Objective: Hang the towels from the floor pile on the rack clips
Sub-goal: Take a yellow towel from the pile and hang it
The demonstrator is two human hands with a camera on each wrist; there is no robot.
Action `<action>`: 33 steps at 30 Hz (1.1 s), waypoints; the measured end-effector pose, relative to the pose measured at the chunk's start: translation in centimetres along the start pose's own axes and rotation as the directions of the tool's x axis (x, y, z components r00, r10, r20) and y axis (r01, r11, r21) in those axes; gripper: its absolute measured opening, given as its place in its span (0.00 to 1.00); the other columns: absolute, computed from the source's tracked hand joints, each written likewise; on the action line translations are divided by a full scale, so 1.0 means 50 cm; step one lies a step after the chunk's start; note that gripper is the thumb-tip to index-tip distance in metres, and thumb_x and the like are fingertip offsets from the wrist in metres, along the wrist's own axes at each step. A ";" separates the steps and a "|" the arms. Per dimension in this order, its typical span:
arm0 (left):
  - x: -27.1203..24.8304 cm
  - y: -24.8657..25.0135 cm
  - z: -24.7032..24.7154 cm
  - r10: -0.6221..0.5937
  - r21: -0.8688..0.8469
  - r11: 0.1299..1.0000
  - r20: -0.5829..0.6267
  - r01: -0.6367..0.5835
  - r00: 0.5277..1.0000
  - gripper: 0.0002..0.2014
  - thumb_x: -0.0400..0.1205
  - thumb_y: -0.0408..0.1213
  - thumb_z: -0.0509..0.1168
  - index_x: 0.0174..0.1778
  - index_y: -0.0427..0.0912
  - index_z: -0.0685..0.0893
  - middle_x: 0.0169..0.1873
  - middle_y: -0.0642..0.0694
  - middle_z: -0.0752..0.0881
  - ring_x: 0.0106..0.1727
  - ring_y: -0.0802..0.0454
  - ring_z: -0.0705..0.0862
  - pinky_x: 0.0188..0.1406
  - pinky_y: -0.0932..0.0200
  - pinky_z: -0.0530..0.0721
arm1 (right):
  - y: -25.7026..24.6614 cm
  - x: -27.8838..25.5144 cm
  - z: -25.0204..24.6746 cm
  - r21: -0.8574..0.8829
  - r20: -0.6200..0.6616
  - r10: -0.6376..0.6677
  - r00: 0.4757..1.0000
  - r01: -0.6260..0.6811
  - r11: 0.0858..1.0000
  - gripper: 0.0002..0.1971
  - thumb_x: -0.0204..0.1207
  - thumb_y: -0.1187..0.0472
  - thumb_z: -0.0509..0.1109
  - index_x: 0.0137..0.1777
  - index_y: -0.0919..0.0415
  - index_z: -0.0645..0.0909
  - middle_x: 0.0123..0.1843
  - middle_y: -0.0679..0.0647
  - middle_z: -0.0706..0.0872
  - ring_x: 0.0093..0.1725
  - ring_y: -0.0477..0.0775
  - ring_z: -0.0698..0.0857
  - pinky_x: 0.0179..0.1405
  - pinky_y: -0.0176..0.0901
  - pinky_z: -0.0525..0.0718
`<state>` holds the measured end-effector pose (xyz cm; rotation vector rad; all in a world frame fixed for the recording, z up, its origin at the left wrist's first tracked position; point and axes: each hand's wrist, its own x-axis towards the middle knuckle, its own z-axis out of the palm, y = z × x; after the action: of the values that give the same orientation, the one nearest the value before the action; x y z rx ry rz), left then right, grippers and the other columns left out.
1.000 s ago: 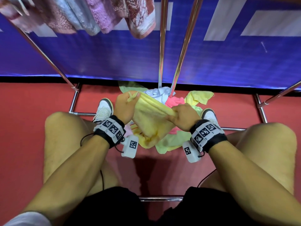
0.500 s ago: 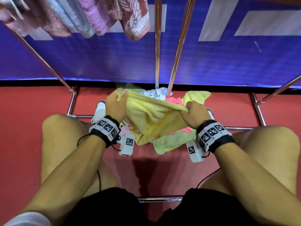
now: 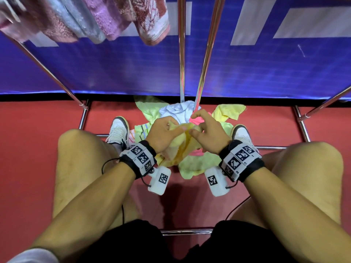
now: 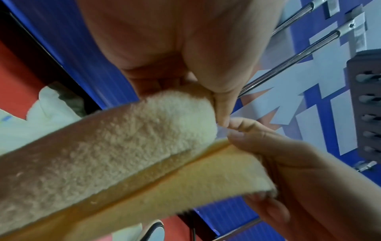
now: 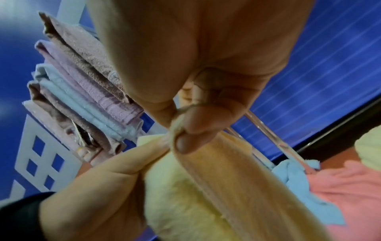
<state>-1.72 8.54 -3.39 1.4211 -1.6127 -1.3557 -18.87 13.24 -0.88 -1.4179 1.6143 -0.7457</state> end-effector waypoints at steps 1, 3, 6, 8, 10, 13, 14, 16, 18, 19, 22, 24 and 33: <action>-0.002 0.005 0.004 -0.005 -0.018 1.000 0.010 0.006 1.000 0.13 0.73 0.44 0.78 0.33 0.45 0.80 0.29 0.45 0.77 0.31 0.51 0.71 0.33 0.57 0.71 | -0.008 -0.002 0.004 0.084 0.011 0.003 1.000 -0.004 0.996 0.11 0.79 0.61 0.70 0.55 0.51 0.70 0.29 0.67 0.76 0.21 0.65 0.79 0.17 0.47 0.80; -0.007 0.016 0.008 -0.046 -0.096 0.994 0.041 0.050 0.998 0.13 0.70 0.50 0.76 0.33 0.47 0.82 0.31 0.41 0.79 0.33 0.47 0.75 0.36 0.51 0.74 | -0.019 -0.002 0.008 0.203 0.006 0.010 1.000 -0.011 0.979 0.09 0.81 0.61 0.70 0.51 0.56 0.71 0.27 0.60 0.75 0.19 0.63 0.79 0.17 0.52 0.83; -0.011 0.033 0.004 -0.143 -0.239 0.955 0.154 0.177 0.978 0.12 0.68 0.46 0.75 0.43 0.46 0.85 0.35 0.37 0.83 0.35 0.45 0.81 0.36 0.52 0.80 | -0.025 0.007 0.008 0.314 -0.024 0.036 0.999 -0.027 0.949 0.06 0.80 0.70 0.68 0.46 0.62 0.73 0.30 0.58 0.77 0.24 0.63 0.82 0.26 0.58 0.86; -0.012 0.039 0.002 -0.130 -0.272 0.942 0.249 0.199 0.960 0.13 0.77 0.34 0.70 0.58 0.40 0.83 0.37 0.43 0.86 0.35 0.50 0.86 0.35 0.55 0.84 | -0.022 0.011 0.003 0.341 -0.063 0.063 0.996 -0.038 0.939 0.06 0.80 0.74 0.65 0.46 0.64 0.76 0.32 0.58 0.78 0.27 0.63 0.83 0.30 0.60 0.87; -0.017 0.045 0.001 -0.091 -0.266 0.948 0.292 0.173 0.952 0.12 0.84 0.24 0.62 0.62 0.37 0.81 0.36 0.49 0.89 0.36 0.54 0.88 0.33 0.60 0.87 | -0.020 0.012 -0.004 0.354 -0.085 0.076 0.993 -0.041 0.934 0.08 0.79 0.77 0.64 0.46 0.64 0.79 0.31 0.58 0.79 0.28 0.61 0.83 0.29 0.53 0.89; -0.021 0.043 0.004 -0.084 -0.211 0.967 0.263 0.143 0.961 0.10 0.89 0.28 0.58 0.56 0.41 0.84 0.33 0.54 0.89 0.36 0.57 0.88 0.35 0.59 0.88 | -0.021 0.007 -0.008 0.388 -0.043 0.095 0.995 -0.071 0.919 0.15 0.74 0.83 0.60 0.46 0.65 0.82 0.32 0.63 0.83 0.30 0.57 0.86 0.32 0.48 0.90; -0.023 0.043 0.004 -0.085 -0.197 0.971 0.248 0.136 0.965 0.10 0.89 0.30 0.57 0.55 0.42 0.85 0.32 0.54 0.89 0.36 0.57 0.87 0.36 0.58 0.88 | -0.020 0.005 -0.008 0.397 -0.027 0.101 0.995 -0.082 0.914 0.17 0.72 0.85 0.59 0.47 0.65 0.83 0.32 0.62 0.84 0.31 0.56 0.87 0.34 0.47 0.90; -0.023 0.043 0.002 -0.073 -0.196 0.973 0.231 0.120 0.970 0.12 0.89 0.30 0.57 0.53 0.44 0.86 0.33 0.48 0.86 0.37 0.52 0.84 0.40 0.53 0.86 | -0.016 0.003 -0.003 0.368 -0.029 0.087 0.996 -0.070 0.927 0.19 0.70 0.86 0.62 0.50 0.64 0.84 0.36 0.59 0.85 0.36 0.55 0.89 0.39 0.42 0.90; -0.019 0.040 0.001 -0.064 -0.210 0.972 0.212 0.109 0.975 0.13 0.88 0.28 0.58 0.54 0.46 0.87 0.38 0.38 0.81 0.42 0.44 0.78 0.46 0.44 0.84 | -0.011 0.002 0.003 0.292 -0.069 0.036 0.997 -0.014 0.956 0.19 0.70 0.83 0.68 0.52 0.61 0.85 0.39 0.57 0.88 0.39 0.56 0.90 0.45 0.42 0.90; -0.018 0.039 0.001 -0.067 -0.210 0.972 0.194 0.108 0.979 0.13 0.88 0.28 0.59 0.54 0.46 0.87 0.41 0.37 0.80 0.43 0.42 0.77 0.47 0.41 0.84 | -0.009 0.002 0.005 0.257 -0.092 0.017 0.996 0.007 0.966 0.18 0.69 0.81 0.71 0.50 0.59 0.86 0.38 0.58 0.89 0.38 0.57 0.90 0.47 0.44 0.90; -0.017 0.036 0.004 -0.069 -0.222 0.970 0.128 0.096 0.989 0.10 0.83 0.27 0.66 0.51 0.46 0.89 0.43 0.36 0.83 0.43 0.41 0.79 0.48 0.32 0.83 | -0.003 0.006 0.009 0.115 -0.164 -0.007 0.986 0.026 0.993 0.12 0.67 0.75 0.78 0.45 0.57 0.88 0.32 0.51 0.88 0.32 0.51 0.88 0.44 0.40 0.89; -0.017 0.038 0.004 -0.082 -0.248 0.964 0.055 0.094 0.995 0.09 0.78 0.25 0.72 0.47 0.44 0.89 0.40 0.37 0.86 0.42 0.41 0.82 0.47 0.35 0.84 | -0.001 0.007 0.007 -0.013 -0.185 -0.044 0.982 0.042 0.999 0.08 0.68 0.67 0.81 0.46 0.59 0.90 0.30 0.46 0.85 0.29 0.42 0.81 0.42 0.33 0.85; -0.002 0.039 -0.016 -0.094 -0.310 0.950 -0.150 0.043 0.984 0.04 0.79 0.23 0.71 0.44 0.36 0.87 0.30 0.44 0.87 0.37 0.44 0.85 0.50 0.30 0.88 | 0.016 0.015 0.003 -0.333 -0.124 -0.375 0.919 0.317 0.888 0.06 0.78 0.58 0.72 0.44 0.61 0.85 0.58 0.53 0.81 0.62 0.55 0.75 0.64 0.44 0.70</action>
<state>-1.65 8.21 -1.31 1.3693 -1.1979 -1.4176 -19.16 12.66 -1.80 -1.9498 1.6913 -0.8799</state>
